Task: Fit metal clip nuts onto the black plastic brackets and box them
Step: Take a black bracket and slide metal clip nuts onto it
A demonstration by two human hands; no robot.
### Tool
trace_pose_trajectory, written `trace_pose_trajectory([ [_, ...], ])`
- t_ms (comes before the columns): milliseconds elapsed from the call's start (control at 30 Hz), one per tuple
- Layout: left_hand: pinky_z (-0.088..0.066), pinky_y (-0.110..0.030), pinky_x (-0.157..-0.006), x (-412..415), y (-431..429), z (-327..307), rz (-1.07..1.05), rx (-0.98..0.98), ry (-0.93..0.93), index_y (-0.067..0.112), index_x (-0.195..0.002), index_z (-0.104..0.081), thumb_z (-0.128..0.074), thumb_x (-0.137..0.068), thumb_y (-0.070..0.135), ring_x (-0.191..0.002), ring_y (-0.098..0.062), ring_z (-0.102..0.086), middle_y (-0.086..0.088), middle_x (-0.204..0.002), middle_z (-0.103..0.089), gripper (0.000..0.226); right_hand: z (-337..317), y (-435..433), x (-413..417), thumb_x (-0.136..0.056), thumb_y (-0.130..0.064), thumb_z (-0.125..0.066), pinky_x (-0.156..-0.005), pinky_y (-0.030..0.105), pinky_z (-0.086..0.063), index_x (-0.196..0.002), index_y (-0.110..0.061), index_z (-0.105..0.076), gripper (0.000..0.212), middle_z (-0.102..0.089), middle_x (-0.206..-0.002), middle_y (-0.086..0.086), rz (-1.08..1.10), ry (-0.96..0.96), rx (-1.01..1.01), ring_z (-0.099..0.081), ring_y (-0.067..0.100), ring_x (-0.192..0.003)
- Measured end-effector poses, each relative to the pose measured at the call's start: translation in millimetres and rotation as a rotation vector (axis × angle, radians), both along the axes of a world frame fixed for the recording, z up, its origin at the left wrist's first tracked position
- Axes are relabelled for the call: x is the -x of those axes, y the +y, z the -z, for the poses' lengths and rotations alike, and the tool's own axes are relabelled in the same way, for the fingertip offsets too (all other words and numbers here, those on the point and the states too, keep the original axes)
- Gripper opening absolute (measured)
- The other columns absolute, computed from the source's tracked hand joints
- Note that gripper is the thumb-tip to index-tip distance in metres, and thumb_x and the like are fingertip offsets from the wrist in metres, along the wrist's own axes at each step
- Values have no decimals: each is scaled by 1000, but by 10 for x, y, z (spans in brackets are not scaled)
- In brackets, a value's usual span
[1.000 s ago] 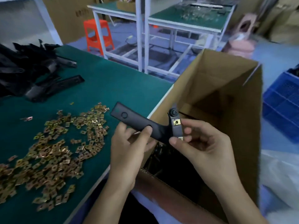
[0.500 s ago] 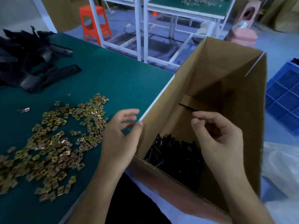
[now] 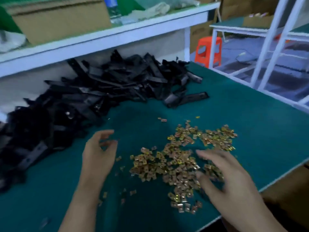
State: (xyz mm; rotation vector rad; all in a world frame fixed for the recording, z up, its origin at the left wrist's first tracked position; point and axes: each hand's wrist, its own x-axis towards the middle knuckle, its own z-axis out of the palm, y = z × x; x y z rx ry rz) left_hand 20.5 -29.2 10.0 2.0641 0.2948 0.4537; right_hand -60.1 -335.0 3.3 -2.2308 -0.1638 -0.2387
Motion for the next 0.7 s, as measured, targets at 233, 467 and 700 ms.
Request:
trace_pose_trajectory([
  [233, -48, -50, -95, 276, 1329, 87, -576, -103, 169, 15, -137, -48, -73, -89, 17, -119, -40, -50, -22, -143, -42, 54, 7, 1108, -550, -88, -41, -68, -95, -3, -16, -124, -60, -47, 46, -38, -131, -35, -327, -24, 116, -23, -24, -120],
  [467, -35, -34, -110, 218, 1804, 222, -523, -76, 193, 39, -158, -26, -74, -92, 29, -133, -32, -30, -16, -156, -8, 83, 57, 2323, -773, -94, -41, -64, -88, -3, -26, -130, -55, -47, 42, -33, -126, -46, -555, -16, 60, -31, -22, -122],
  [700, -38, -30, -81, -26, 2013, 238, -435, -184, 180, 26, -132, -50, -74, -93, 21, -73, -5, -43, -17, -151, -18, 47, 239, 2790, -826, -94, -44, -62, -82, -5, -29, -127, -59, -45, 41, -30, -122, -51, -584, 46, 50, -27, -31, -115],
])
